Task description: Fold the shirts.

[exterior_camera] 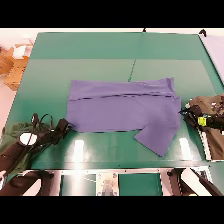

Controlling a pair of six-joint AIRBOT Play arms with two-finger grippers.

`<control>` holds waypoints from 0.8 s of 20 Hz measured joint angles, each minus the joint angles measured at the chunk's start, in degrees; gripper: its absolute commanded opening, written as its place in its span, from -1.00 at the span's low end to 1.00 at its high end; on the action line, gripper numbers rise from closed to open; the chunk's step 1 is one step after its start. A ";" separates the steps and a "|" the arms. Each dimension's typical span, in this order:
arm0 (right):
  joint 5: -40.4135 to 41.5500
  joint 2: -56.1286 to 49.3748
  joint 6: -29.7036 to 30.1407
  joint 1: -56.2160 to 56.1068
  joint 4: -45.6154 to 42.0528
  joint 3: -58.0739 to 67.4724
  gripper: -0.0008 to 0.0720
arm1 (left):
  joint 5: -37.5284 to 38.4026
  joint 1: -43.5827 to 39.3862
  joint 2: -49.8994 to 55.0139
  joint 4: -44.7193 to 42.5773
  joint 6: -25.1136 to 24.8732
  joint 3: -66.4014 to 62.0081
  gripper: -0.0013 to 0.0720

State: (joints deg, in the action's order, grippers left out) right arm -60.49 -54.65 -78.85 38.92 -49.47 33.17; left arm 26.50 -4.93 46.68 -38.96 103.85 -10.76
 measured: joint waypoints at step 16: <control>-5.92 -4.48 1.81 9.53 -4.46 -12.28 0.37 | 4.50 -0.48 -0.02 1.46 -6.25 0.00 -0.90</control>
State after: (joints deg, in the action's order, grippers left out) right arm -66.41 -59.13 -77.03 48.45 -53.93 20.88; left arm 31.00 -5.41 46.65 -37.50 97.60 -10.76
